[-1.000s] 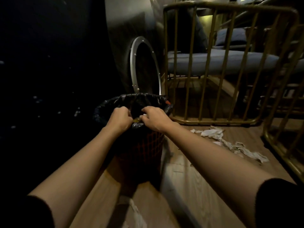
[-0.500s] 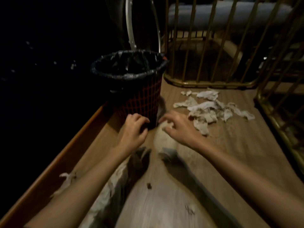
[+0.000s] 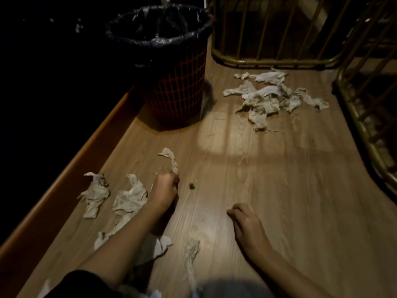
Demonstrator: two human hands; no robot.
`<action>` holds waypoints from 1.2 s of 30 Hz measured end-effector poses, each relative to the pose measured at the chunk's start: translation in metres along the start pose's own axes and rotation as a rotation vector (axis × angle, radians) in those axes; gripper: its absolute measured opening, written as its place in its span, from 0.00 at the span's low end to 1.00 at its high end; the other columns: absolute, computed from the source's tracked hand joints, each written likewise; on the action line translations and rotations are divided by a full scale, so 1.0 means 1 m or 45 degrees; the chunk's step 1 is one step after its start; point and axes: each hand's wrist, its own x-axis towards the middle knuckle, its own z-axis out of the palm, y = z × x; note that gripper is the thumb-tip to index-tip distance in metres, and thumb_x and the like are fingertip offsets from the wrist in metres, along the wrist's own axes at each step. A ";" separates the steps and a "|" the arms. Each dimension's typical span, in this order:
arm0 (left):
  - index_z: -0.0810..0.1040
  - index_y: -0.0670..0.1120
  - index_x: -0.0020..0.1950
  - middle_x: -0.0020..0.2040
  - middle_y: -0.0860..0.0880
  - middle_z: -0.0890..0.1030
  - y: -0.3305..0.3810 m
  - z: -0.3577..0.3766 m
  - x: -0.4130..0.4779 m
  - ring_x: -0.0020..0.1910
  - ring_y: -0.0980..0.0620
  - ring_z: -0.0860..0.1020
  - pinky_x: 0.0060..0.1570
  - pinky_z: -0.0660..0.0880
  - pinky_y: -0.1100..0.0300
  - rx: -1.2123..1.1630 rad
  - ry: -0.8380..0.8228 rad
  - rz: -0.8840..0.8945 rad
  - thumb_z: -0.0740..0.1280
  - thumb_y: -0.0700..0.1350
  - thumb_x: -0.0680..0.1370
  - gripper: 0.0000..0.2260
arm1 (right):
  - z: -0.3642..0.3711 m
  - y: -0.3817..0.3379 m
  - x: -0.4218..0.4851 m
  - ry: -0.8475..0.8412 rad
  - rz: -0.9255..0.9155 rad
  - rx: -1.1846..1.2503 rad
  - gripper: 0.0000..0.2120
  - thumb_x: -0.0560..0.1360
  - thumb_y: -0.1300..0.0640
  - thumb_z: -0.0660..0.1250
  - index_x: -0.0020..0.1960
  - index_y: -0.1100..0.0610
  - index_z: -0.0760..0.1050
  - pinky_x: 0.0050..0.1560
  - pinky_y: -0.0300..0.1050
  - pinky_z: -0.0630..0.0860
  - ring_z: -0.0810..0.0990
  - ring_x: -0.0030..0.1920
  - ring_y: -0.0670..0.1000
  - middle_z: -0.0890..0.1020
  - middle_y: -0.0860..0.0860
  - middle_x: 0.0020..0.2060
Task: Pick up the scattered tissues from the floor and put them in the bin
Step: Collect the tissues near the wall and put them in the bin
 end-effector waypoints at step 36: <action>0.71 0.49 0.60 0.59 0.47 0.71 -0.047 -0.043 -0.251 0.53 0.52 0.67 0.53 0.67 0.59 0.197 -0.224 -0.382 0.65 0.45 0.74 0.15 | 0.080 -0.098 0.076 -0.392 -0.770 0.285 0.04 0.74 0.66 0.64 0.46 0.62 0.78 0.47 0.44 0.67 0.76 0.46 0.59 0.79 0.59 0.43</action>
